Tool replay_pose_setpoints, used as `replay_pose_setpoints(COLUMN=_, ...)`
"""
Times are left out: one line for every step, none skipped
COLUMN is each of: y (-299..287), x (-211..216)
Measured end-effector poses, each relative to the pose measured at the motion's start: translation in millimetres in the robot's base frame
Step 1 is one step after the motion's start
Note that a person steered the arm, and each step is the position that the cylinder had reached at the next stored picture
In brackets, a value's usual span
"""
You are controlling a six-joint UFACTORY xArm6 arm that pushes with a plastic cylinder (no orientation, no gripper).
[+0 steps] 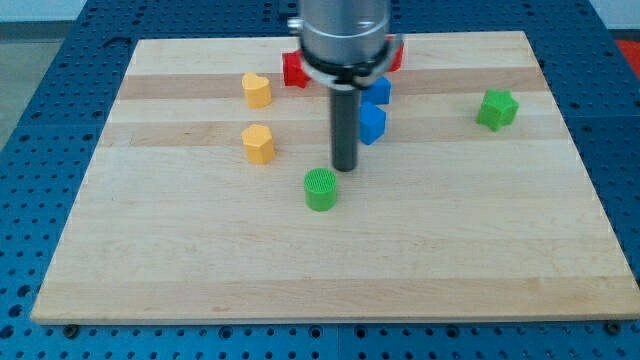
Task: Move the green star towards bottom right
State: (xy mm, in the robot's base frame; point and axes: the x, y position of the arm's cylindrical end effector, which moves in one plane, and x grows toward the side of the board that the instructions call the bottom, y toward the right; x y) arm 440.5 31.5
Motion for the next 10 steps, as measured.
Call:
replay_pose_setpoints(y=45, x=-5)
replay_pose_setpoints(y=88, x=-17)
replay_pose_setpoints(y=89, x=-57)
replay_pose_setpoints(y=90, x=-99)
replay_pose_setpoints(y=135, x=-121)
replay_pose_setpoints(y=188, x=-116)
replay_pose_setpoints(y=191, x=-102)
replay_pose_setpoints(y=157, x=-100)
replay_pose_setpoints(y=142, x=-95)
replay_pose_setpoints(y=142, x=-95)
